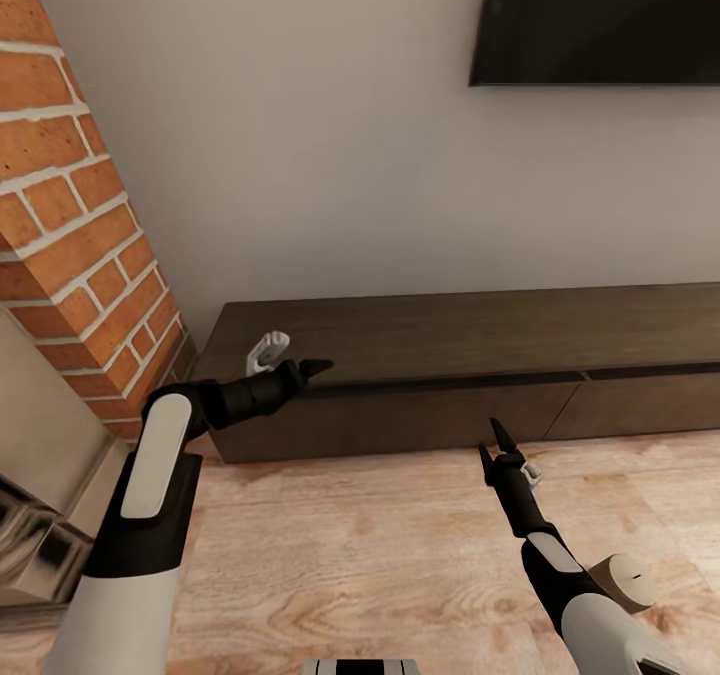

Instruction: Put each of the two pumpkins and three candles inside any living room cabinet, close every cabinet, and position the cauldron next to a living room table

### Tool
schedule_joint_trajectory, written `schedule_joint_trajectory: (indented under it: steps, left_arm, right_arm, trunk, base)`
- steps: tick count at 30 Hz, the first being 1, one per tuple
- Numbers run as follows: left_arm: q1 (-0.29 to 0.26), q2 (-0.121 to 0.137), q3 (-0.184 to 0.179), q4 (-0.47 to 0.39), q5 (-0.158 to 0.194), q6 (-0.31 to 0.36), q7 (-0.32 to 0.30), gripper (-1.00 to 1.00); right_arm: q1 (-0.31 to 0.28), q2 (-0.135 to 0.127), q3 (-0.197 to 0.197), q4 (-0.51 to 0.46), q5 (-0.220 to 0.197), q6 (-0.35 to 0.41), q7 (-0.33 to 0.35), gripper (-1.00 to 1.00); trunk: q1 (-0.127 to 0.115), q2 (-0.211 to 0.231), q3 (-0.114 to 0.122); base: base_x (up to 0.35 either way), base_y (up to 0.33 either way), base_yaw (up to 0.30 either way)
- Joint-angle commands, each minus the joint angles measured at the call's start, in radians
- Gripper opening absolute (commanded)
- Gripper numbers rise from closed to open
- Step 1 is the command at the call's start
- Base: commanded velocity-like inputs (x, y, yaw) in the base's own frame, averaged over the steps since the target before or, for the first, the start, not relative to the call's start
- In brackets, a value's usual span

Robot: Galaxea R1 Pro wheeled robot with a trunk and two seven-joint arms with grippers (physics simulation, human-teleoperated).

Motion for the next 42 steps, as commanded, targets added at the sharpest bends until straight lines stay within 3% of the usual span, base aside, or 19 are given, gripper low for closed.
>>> schedule_joint_trajectory:
  steps: [1, 9, 15, 21, 30, 35, 42]
  left_arm:
    - [0.001, 0.000, -0.001, 0.000, 0.000, 0.002, 0.000, 1.00]
    - [0.005, -0.002, -0.007, 0.000, 0.000, 0.006, -0.001, 1.00]
    - [0.006, -0.002, -0.008, 0.000, 0.000, 0.007, -0.002, 1.00]
    - [0.007, -0.002, -0.010, 0.000, 0.000, 0.007, -0.001, 1.00]
    - [0.012, -0.002, -0.010, 0.000, 0.000, 0.007, -0.001, 1.00]
    - [0.011, -0.003, -0.011, 0.000, 0.000, 0.007, -0.001, 1.00]
    - [0.011, -0.004, -0.012, 0.000, 0.000, 0.007, -0.001, 1.00]
  right_arm:
    - [0.000, 0.000, 0.000, 0.000, 0.000, 0.000, -0.001, 1.00]
    - [-0.001, -0.001, 0.001, 0.013, 0.001, 0.002, -0.021, 1.00]
    - [-0.005, 0.000, 0.000, 0.031, -0.001, 0.003, -0.106, 1.00]
    - [-0.007, -0.002, 0.000, 0.034, -0.005, 0.002, -0.126, 1.00]
    - [-0.008, -0.003, -0.001, 0.030, -0.006, 0.002, -0.125, 1.00]
    - [-0.008, -0.004, -0.001, 0.029, -0.006, 0.003, -0.088, 1.00]
    - [-0.008, -0.006, -0.002, 0.030, -0.007, 0.006, -0.054, 1.00]
  trunk:
    - [0.000, 0.000, 0.000]
    - [0.000, 0.000, 0.000]
    - [0.000, 0.000, 0.000]
    - [0.000, 0.000, 0.000]
    - [0.000, 0.000, 0.000]
    - [0.000, 0.000, 0.000]
    - [0.003, -0.001, -0.023]
  base:
    - [0.000, 0.000, 0.000]
    - [0.000, 0.000, 0.000]
    - [0.038, 0.008, 0.000]
    - [0.219, 0.104, 0.000]
    - [0.159, 0.062, 0.000]
    - [0.018, 0.007, 0.000]
    - [0.004, 0.001, 0.000]
